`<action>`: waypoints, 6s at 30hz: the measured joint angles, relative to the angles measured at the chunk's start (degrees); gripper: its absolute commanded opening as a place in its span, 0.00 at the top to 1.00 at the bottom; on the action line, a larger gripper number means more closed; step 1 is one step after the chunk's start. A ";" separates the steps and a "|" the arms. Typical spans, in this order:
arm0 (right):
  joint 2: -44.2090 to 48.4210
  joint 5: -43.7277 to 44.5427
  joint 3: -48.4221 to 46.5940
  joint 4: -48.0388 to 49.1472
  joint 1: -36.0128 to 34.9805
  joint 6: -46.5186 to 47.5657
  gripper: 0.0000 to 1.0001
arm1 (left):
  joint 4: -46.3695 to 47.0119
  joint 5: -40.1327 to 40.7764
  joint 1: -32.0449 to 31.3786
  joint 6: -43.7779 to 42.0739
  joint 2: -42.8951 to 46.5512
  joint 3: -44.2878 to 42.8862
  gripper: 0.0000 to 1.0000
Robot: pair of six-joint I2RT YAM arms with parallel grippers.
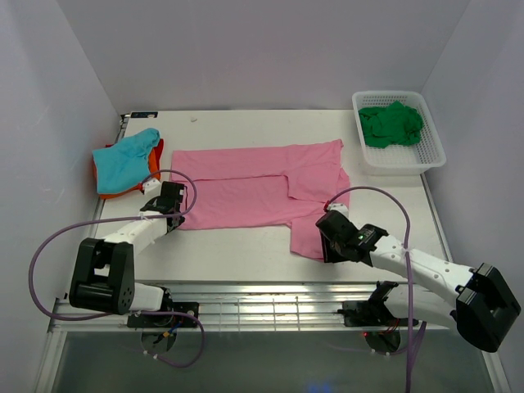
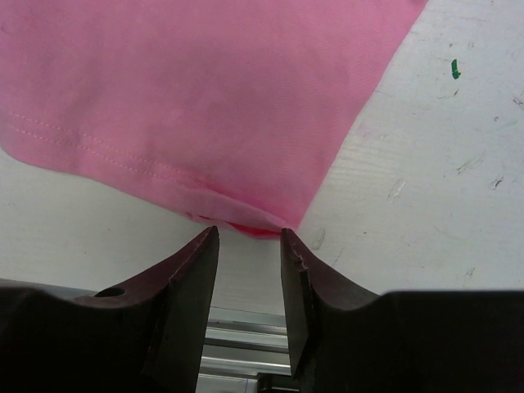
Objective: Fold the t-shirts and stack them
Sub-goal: Fold the tshirt
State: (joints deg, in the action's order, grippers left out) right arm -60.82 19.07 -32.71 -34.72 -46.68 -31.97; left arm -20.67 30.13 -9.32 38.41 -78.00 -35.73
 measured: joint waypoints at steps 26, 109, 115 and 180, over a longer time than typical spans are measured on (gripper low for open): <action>-3.41 2.91 1.09 -1.51 -1.40 -2.84 0.59 | -0.07 0.02 0.00 -0.07 0.00 -0.02 0.55; -29.38 12.98 -33.29 8.87 18.71 21.75 0.92 | -0.55 -2.32 4.83 -4.33 -22.34 -23.21 1.00; -36.89 11.41 -41.90 10.29 21.42 24.92 0.92 | -0.55 -3.10 5.22 -5.46 -24.17 -25.92 1.00; -68.04 2.16 -82.71 0.94 30.82 31.01 0.92 | -3.78 -4.33 5.90 -13.60 -35.01 -49.99 0.48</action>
State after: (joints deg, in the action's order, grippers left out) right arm -128.86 21.23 -115.42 -33.78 -15.86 -0.95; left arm -24.45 25.80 -3.42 24.82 -113.01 -85.71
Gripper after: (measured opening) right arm 0.078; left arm 0.262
